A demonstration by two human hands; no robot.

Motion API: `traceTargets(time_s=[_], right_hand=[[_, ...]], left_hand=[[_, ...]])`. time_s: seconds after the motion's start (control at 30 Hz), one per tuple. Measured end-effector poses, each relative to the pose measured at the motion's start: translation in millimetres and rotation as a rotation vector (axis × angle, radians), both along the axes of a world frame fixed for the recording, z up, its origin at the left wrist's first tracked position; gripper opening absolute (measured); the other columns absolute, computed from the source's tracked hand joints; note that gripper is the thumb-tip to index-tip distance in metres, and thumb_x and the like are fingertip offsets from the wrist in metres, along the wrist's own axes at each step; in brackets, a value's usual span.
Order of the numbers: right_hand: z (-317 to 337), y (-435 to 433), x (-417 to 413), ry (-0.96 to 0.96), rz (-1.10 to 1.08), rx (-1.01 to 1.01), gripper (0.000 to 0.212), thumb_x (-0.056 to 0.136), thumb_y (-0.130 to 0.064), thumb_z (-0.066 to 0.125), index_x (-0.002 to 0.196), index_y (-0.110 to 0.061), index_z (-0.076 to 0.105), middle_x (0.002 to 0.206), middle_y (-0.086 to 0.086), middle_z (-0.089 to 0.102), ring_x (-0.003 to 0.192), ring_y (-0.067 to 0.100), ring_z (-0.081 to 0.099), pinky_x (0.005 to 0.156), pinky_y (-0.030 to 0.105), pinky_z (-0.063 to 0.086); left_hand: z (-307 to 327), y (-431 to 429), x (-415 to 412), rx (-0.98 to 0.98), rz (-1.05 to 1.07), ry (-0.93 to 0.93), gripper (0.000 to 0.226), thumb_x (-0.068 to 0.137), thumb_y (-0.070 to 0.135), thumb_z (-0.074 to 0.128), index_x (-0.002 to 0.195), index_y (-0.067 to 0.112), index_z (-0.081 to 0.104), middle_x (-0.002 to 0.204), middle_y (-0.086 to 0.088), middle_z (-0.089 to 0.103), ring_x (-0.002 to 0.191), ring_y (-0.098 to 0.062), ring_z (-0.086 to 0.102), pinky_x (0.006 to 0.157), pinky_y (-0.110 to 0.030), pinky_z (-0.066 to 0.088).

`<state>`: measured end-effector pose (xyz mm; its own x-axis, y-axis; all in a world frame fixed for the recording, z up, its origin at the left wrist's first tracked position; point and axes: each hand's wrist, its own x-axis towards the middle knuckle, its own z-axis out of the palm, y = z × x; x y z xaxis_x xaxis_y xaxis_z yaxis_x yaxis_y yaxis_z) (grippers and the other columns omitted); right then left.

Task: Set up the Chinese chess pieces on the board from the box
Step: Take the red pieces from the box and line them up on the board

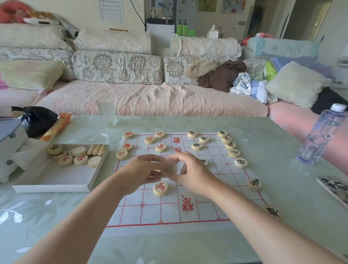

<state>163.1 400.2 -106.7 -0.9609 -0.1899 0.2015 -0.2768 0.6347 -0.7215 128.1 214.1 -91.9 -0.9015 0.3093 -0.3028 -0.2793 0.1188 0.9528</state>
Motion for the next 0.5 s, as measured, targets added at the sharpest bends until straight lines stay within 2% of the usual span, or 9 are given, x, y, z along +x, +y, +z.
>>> traceTargets(time_s=[0.07, 0.17, 0.37, 0.5], right_hand=[[-0.3, 7.7, 4.0, 0.006, -0.001, 0.004, 0.041, 0.082, -0.019, 0.079, 0.116, -0.038, 0.065, 0.113, -0.017, 0.056, 0.066, 0.003, 0.053, 0.066, 0.016, 0.045], [-3.1, 14.8, 9.5, 0.010, -0.015, -0.017, 0.039, 0.082, -0.021, 0.079, 0.115, -0.037, 0.066, 0.113, -0.017, 0.058, 0.066, 0.002, 0.056, 0.064, 0.012, 0.043], [-5.8, 33.4, 16.2, 0.023, -0.081, -0.021, 0.040, 0.081, -0.025, 0.080, 0.119, -0.029, 0.068, 0.118, -0.008, 0.056, 0.075, -0.009, 0.052, 0.069, 0.004, 0.040], [-4.4, 52.9, 19.1, -0.001, -0.107, 0.005, 0.035, 0.082, -0.033, 0.078, 0.115, -0.034, 0.067, 0.113, -0.013, 0.057, 0.077, -0.008, 0.054, 0.069, 0.007, 0.037]], left_hand=[[1.5, 5.6, 2.3, -0.068, -0.007, 0.038, 0.015, 0.090, 0.008, 0.063, 0.104, 0.011, 0.068, 0.098, -0.014, 0.073, 0.083, -0.022, 0.071, 0.077, -0.032, 0.056], [1.2, 17.5, 5.4, -0.111, 0.014, 0.061, 0.014, 0.090, 0.008, 0.064, 0.103, 0.009, 0.069, 0.098, -0.015, 0.073, 0.085, -0.023, 0.073, 0.081, -0.034, 0.058], [-2.0, 55.7, 9.3, -0.151, 0.037, 0.053, 0.013, 0.091, 0.005, 0.060, 0.100, 0.009, 0.069, 0.098, -0.015, 0.072, 0.082, -0.023, 0.071, 0.073, -0.029, 0.059], [-1.3, 77.1, 9.0, -0.148, 0.019, 0.052, 0.013, 0.090, 0.007, 0.063, 0.102, 0.008, 0.068, 0.093, -0.014, 0.073, 0.076, -0.021, 0.071, 0.072, -0.030, 0.060]])
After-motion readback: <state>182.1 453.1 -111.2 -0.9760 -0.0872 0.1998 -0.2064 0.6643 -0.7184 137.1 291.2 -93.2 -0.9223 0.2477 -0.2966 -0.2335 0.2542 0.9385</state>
